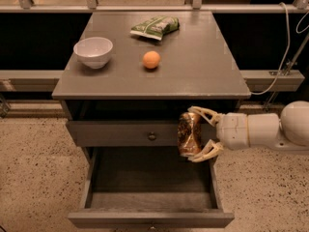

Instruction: Pick orange can from middle drawer and place on counter

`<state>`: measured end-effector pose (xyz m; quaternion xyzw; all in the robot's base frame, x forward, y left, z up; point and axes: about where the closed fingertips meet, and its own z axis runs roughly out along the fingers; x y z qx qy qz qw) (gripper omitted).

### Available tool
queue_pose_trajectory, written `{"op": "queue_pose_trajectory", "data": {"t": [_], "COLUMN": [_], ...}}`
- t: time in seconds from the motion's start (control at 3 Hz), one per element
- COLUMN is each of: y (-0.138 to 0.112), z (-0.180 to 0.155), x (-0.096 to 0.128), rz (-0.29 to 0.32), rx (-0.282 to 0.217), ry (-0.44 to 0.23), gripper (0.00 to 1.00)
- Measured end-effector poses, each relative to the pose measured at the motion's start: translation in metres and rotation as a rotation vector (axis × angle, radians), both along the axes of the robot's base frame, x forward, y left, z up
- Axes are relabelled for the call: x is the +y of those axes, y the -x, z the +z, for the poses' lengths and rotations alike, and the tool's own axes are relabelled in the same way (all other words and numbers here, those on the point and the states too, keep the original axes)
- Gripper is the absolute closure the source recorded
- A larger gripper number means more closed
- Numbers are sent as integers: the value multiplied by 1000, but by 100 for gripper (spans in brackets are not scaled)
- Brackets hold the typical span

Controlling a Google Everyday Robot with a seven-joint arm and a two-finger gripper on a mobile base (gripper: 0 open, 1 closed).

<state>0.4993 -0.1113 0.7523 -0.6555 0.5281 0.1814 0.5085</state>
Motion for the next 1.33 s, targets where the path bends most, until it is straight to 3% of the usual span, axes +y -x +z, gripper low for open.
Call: {"op": "queue_pose_trajectory", "data": {"t": [0.67, 1.0, 1.33], "y": [-17, -30, -73], "z": [77, 100, 124], "x": [-16, -18, -33], "rz": [51, 53, -11], "rx": [-111, -130, -74], "ry": [35, 59, 10], "gripper": [100, 100, 100]}}
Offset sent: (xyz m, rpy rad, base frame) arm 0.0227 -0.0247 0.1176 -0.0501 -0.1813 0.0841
